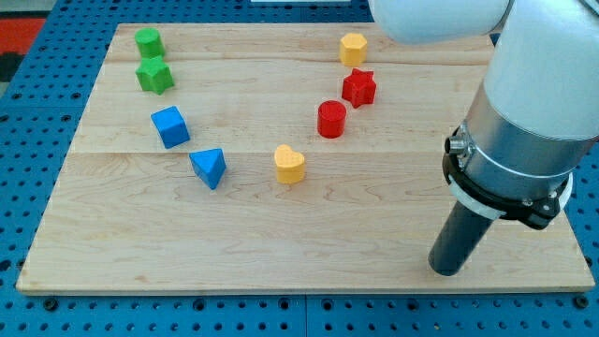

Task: Move the yellow hexagon to the top center of the board

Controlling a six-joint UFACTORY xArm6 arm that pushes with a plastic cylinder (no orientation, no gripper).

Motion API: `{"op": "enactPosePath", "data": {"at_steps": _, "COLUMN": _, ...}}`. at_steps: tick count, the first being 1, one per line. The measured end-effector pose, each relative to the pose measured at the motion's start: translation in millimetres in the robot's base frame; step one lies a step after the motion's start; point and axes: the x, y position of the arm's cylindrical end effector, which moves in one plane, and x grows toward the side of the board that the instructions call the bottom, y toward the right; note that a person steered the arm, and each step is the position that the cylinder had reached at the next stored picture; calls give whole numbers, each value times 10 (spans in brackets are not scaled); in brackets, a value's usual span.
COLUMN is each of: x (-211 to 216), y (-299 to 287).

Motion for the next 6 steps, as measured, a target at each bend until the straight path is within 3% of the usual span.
{"op": "enactPosePath", "data": {"at_steps": 1, "x": 202, "y": 685}}
{"op": "enactPosePath", "data": {"at_steps": 2, "x": -5, "y": 1627}}
{"op": "enactPosePath", "data": {"at_steps": 3, "x": -1132, "y": 1688}}
{"op": "enactPosePath", "data": {"at_steps": 5, "x": -2986, "y": 840}}
{"op": "enactPosePath", "data": {"at_steps": 6, "x": -3327, "y": -228}}
